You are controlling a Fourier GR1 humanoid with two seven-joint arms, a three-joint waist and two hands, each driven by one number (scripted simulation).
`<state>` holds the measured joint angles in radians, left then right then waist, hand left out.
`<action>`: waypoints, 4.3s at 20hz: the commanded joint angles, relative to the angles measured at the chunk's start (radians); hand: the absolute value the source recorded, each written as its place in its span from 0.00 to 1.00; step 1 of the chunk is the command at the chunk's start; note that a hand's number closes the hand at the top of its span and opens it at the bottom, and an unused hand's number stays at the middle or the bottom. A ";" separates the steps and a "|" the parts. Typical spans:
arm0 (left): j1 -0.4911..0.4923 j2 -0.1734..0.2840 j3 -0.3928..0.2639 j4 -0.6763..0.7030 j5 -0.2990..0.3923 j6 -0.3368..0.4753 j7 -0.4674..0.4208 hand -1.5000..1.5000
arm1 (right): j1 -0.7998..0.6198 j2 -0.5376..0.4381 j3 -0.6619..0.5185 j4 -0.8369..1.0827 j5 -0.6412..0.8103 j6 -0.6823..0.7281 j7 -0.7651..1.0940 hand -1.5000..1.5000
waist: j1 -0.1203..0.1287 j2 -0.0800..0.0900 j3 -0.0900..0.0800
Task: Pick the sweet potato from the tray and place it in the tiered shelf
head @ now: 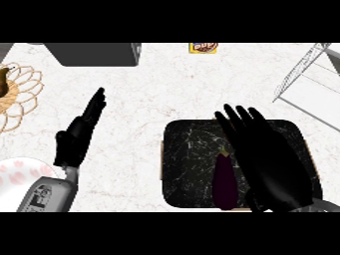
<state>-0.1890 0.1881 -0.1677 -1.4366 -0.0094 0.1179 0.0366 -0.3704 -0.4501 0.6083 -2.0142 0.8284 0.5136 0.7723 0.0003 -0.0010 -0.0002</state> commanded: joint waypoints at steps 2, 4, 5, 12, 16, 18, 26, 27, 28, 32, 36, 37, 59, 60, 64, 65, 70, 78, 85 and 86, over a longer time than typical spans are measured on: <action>0.007 -0.017 0.029 0.094 -0.020 -0.027 -0.098 0.50 | 0.034 0.085 0.025 0.049 0.125 -0.026 -0.007 0.00 | -0.001 0.001 0.000; 0.019 0.012 0.044 0.015 -0.001 -0.075 -0.035 0.50 | 0.015 0.135 0.016 0.025 0.133 0.051 0.021 0.00 | 0.001 0.000 0.000; 0.076 -0.045 -0.013 -0.059 -0.057 0.005 -0.004 0.50 | 0.070 0.077 -0.030 0.045 0.128 -0.010 -0.065 0.00 | 0.002 0.000 0.000; 0.020 -0.040 0.039 0.008 -0.068 -0.051 -0.018 0.50 | 0.120 0.130 -0.036 0.147 0.257 -0.093 -0.165 0.00 | 0.000 0.001 0.000; 0.035 -0.063 0.053 0.041 -0.064 -0.065 -0.065 0.50 | 0.105 0.222 -0.007 0.124 0.306 -0.011 -0.091 0.00 | 0.000 0.001 0.000; -0.047 -0.076 0.052 0.000 -0.091 -0.032 0.045 0.50 | 0.088 0.173 -0.076 0.159 0.289 -0.011 -0.174 0.00 | -0.001 0.001 0.000; -0.028 -0.081 0.099 0.036 -0.081 -0.072 -0.022 0.50 | 0.146 0.162 -0.124 0.201 0.364 -0.038 -0.264 0.00 | -0.002 0.001 0.000; -0.010 -0.049 0.096 -0.065 -0.067 -0.103 0.097 0.50 | 0.084 0.225 -0.115 0.192 0.371 0.046 -0.199 0.00 | 0.001 0.000 0.000; 0.058 -0.098 0.053 -0.027 -0.117 -0.056 -0.037 0.50 | 0.121 0.194 -0.113 0.265 0.409 -0.063 -0.248 0.00 | 0.002 0.001 0.000; 0.049 -0.089 0.071 -0.026 -0.121 -0.077 -0.015 0.50 | 0.125 0.247 -0.106 0.354 0.453 -0.113 -0.273 0.00 | 0.003 0.001 0.000; -0.001 -0.075 0.123 0.004 -0.100 -0.112 -0.012 0.50 | 0.134 0.240 -0.159 0.327 0.469 -0.094 -0.326 0.00 | 0.000 0.001 0.000; 0.008 -0.115 0.091 0.021 -0.143 -0.065 -0.009 0.50 | 0.151 0.252 -0.152 0.291 0.488 -0.069 -0.300 0.00 | -0.001 0.001 0.000; -0.011 -0.108 0.136 -0.075 -0.125 -0.128 0.087 0.50 | 0.081 0.260 -0.309 0.603 0.562 -0.168 -0.515 1.00 | 0.004 0.001 0.000; 0.025 -0.086 0.159 -0.036 -0.102 -0.156 -0.005 0.50 | 0.160 0.272 -0.221 0.528 0.615 -0.136 -0.463 1.00 | 0.001 0.000 0.000; 0.068 -0.149 0.069 -0.146 -0.174 -0.096 0.088 0.50 | 0.181 0.159 -0.253 0.518 0.616 -0.220 -0.580 1.00 | 0.004 -0.001 0.001; -0.061 -0.115 0.156 0.047 -0.131 -0.128 0.006 0.50 | 0.132 0.231 -0.231 0.596 0.640 -0.258 -0.560 1.00 | -0.001 0.003 0.000; 0.067 -0.096 0.143 -0.084 -0.125 -0.157 0.004 0.50 | 0.201 0.223 -0.250 0.481 0.644 -0.271 -0.584 1.00 | 0.001 0.000 0.000; 0.020 -0.123 0.137 -0.023 -0.132 -0.136 -0.018 0.50 | 0.146 0.447 -0.566 0.492 0.322 -0.367 0.010 1.00 | 0.007 0.011 0.007; -0.006 -0.135 0.112 0.007 -0.149 -0.142 -0.007 0.50 | -0.083 0.450 -0.458 0.486 0.211 -0.789 0.285 1.00 | 0.048 0.009 0.002; -0.007 -0.122 0.121 -0.025 -0.156 -0.130 0.019 0.50 | -0.103 0.450 -0.430 0.438 0.248 -0.808 0.340 1.00 | 0.041 -0.001 0.001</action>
<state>-0.1900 0.0641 -0.0449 -1.4457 -0.1554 -0.0211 0.0337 -0.3855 -0.0082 0.1382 -1.5449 1.0837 -0.1124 0.9602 0.0372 0.0051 0.0024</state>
